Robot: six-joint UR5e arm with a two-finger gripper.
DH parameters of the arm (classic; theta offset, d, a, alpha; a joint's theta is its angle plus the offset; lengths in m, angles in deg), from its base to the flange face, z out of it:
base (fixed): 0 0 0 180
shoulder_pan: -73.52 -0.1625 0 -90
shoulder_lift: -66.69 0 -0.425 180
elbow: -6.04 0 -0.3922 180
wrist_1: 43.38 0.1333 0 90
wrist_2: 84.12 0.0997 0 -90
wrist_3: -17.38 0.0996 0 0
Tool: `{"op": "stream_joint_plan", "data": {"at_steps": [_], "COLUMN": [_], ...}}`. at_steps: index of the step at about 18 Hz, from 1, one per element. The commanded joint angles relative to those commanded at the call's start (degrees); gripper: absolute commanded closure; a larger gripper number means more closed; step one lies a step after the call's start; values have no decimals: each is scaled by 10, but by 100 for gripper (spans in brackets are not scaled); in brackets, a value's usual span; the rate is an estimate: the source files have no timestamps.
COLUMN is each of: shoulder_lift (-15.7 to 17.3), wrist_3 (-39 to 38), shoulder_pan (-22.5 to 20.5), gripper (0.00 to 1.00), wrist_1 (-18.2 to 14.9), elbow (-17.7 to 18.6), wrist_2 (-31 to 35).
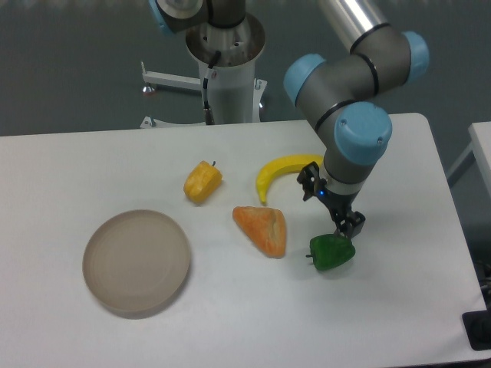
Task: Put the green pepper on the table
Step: 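Open the gripper to release the green pepper onto the table, then raise the open gripper up away from the green pepper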
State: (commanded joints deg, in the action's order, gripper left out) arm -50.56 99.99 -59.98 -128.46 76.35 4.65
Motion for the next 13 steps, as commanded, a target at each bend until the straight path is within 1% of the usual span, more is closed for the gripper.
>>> {"op": "stream_joint_plan", "data": {"at_steps": [3, 5, 9, 13], "shoulder_lift": [15, 23, 24, 25], "wrist_3": [6, 39, 42, 42], "shoulder_pan": [-11, -13, -13, -12], "gripper": [0, 0, 0, 0], "wrist_1": [4, 9, 9, 11], "elbow": [22, 40, 40, 49], "wrist_2": [-1, -1, -1, 0]}}
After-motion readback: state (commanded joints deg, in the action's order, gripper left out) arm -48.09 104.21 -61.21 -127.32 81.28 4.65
